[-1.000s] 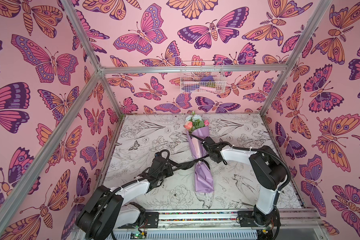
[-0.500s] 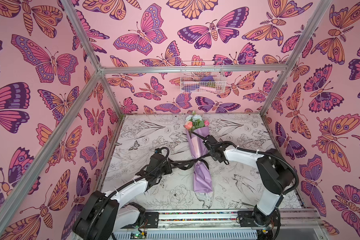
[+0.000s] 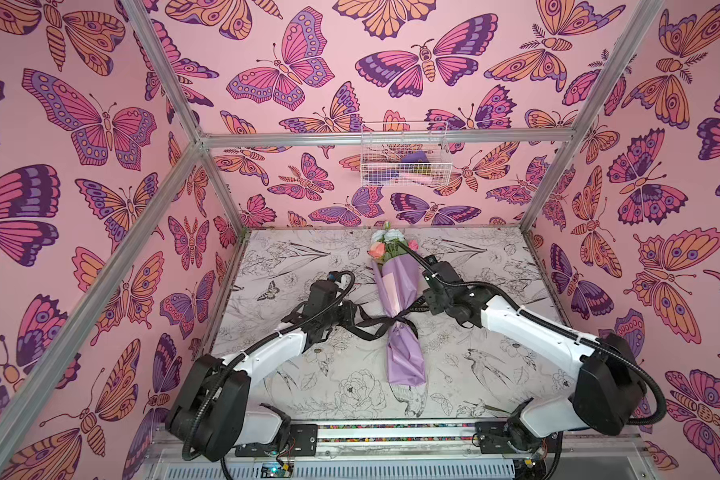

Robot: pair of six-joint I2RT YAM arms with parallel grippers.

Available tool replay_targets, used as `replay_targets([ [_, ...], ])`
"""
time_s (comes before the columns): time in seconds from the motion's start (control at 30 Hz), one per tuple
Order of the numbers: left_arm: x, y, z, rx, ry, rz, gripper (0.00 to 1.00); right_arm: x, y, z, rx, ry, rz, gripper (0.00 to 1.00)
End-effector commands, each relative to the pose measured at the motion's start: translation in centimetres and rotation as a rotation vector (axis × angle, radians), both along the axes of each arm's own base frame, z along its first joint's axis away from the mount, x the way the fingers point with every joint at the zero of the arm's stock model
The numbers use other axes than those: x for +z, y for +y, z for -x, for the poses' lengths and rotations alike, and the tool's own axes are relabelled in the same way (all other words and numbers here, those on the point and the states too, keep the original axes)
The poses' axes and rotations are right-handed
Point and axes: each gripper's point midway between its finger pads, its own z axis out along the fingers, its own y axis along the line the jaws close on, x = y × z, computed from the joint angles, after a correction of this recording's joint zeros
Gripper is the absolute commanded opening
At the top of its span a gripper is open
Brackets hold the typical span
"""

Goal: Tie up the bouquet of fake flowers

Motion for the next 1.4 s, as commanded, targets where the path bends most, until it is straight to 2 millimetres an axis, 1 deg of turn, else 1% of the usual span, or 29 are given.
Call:
replay_targets([
  [0.0, -0.3, 0.6, -1.7, -0.019, -0.013, -0.098, 0.46, 1.3, -0.7, 1.1, -0.038, 0.007, -0.028, 0.59],
  [0.07, -0.7, 0.8, -3.0, -0.018, -0.001, -0.137, 0.58, 2.3, -1.2, 1.3, -0.06, -0.013, -0.043, 0.62],
  [0.17, -0.4, 1.2, -5.0, -0.005, -0.004, -0.167, 0.72, 3.9, -2.1, 1.7, -0.095, -0.048, -0.07, 0.67],
  [0.23, 0.2, 1.7, -5.9, 0.012, -0.007, -0.178, 0.77, 5.0, -2.9, 2.0, -0.12, -0.081, -0.088, 0.7],
  [0.3, 1.7, 2.4, -6.6, 0.038, -0.039, -0.186, 0.85, 6.2, -4.1, 2.5, -0.151, -0.125, -0.097, 0.74],
  [0.4, 4.7, 4.1, -6.6, 0.092, -0.103, -0.195, 0.96, 7.8, -6.3, 3.4, -0.21, -0.204, -0.099, 0.82],
  [0.47, 6.6, 5.5, -6.0, 0.135, -0.139, -0.206, 1.0, 9.1, -8.1, 4.0, -0.262, -0.278, -0.09, 0.87],
  [0.53, 8.2, 7.4, -5.0, 0.188, -0.178, -0.233, 1.0, 10.0, -9.8, 4.7, -0.306, -0.349, -0.09, 0.91],
  [0.6, 10.6, 9.7, -3.4, 0.264, -0.245, -0.26, 1.0, 10.6, -11.3, 5.5, -0.345, -0.397, -0.111, 0.93],
  [0.7, 12.7, 12.9, -0.8, 0.382, -0.328, -0.297, 1.0, 11.0, -13.3, 6.6, -0.41, -0.452, -0.139, 0.96],
  [0.8, 13.6, 15.6, 2.0, 0.481, -0.39, -0.32, 1.0, 10.6, -14.4, 7.1, -0.423, -0.526, -0.139, 0.98],
  [0.87, 13.3, 17.5, 3.5, 0.563, -0.427, -0.342, 1.0, 9.9, -15.0, 7.3, -0.44, -0.593, -0.143, 0.99],
  [0.9, 13.0, 18.4, 4.2, 0.606, -0.446, -0.356, 1.0, 9.2, -15.3, 7.5, -0.45, -0.617, -0.148, 0.99],
  [0.97, 12.1, 19.8, 5.3, 0.659, -0.458, -0.388, 1.0, 8.3, -15.7, 7.8, -0.456, -0.652, -0.169, 0.99],
  [1.03, 11.0, 20.6, 6.0, 0.682, -0.467, -0.425, 1.0, 7.4, -16.0, 8.1, -0.455, -0.666, -0.181, 0.99],
  [1.13, 9.1, 21.1, 6.0, 0.676, -0.505, -0.479, 1.0, 6.3, -16.7, 8.5, -0.476, -0.683, -0.187, 0.99],
  [1.23, 6.1, 20.4, 5.6, 0.605, -0.549, -0.524, 0.99, 5.0, -17.5, 8.6, -0.5, -0.685, -0.193, 0.99],
  [1.3, 4.9, 20.2, 5.4, 0.586, -0.602, -0.519, 1.0, 4.0, -18.3, 8.7, -0.543, -0.68, -0.193, 0.99],
  [1.37, 3.7, 19.9, 5.1, 0.556, -0.619, -0.507, 1.0, 2.9, -19.0, 8.6, -0.581, -0.665, -0.19, 0.99],
])
